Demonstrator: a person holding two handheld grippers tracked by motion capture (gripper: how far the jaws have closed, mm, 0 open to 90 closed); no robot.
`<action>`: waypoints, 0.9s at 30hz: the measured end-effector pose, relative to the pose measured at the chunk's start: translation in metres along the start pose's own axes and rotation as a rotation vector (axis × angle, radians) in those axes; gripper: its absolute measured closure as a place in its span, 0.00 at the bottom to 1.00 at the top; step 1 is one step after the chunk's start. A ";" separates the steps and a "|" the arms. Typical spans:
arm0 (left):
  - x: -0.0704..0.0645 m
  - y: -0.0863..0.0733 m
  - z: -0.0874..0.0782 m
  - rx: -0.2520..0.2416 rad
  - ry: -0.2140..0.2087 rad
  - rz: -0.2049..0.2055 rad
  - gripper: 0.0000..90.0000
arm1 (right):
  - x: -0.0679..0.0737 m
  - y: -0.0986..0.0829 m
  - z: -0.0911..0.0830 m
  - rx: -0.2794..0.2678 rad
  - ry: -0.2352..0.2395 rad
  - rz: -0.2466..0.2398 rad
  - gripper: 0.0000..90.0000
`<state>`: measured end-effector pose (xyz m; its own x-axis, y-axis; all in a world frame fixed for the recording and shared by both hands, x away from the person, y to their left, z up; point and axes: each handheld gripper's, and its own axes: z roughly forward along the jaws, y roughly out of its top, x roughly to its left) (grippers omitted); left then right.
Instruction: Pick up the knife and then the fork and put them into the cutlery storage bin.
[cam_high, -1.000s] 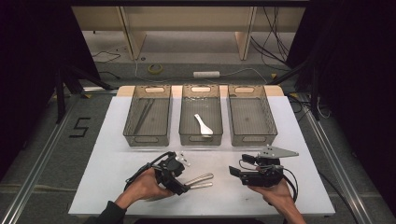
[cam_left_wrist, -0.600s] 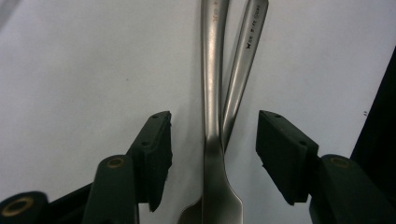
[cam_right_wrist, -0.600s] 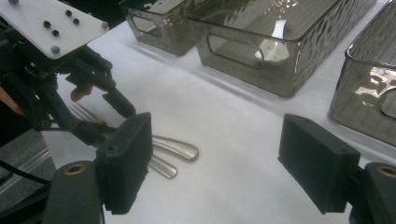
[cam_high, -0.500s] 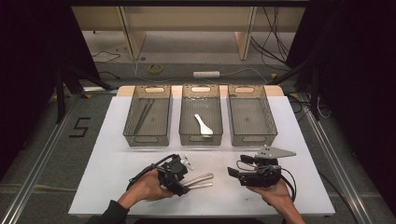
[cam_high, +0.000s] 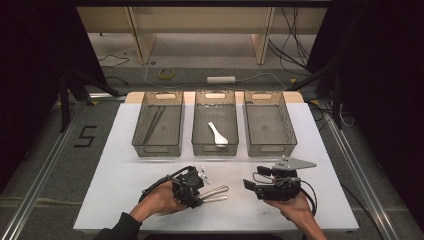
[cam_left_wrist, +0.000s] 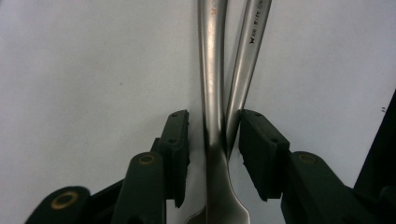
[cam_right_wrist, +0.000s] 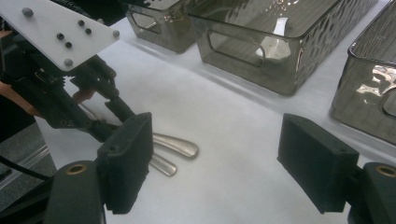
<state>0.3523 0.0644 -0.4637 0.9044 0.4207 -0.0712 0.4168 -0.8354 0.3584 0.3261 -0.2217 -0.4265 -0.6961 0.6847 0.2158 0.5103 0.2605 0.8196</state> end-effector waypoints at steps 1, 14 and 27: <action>-0.001 0.000 0.000 -0.002 0.000 -0.001 0.73 | 0.000 0.000 0.000 0.000 -0.001 0.000 0.31; -0.005 0.001 0.001 0.019 -0.004 0.025 0.84 | 0.001 0.000 0.000 0.004 -0.003 0.003 0.31; -0.004 0.000 -0.001 0.008 -0.012 0.012 0.88 | 0.000 0.000 0.000 0.003 -0.003 0.002 0.32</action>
<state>0.3481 0.0628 -0.4628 0.9104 0.4063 -0.0786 0.4066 -0.8431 0.3520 0.3260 -0.2215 -0.4264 -0.6933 0.6875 0.2160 0.5136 0.2612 0.8173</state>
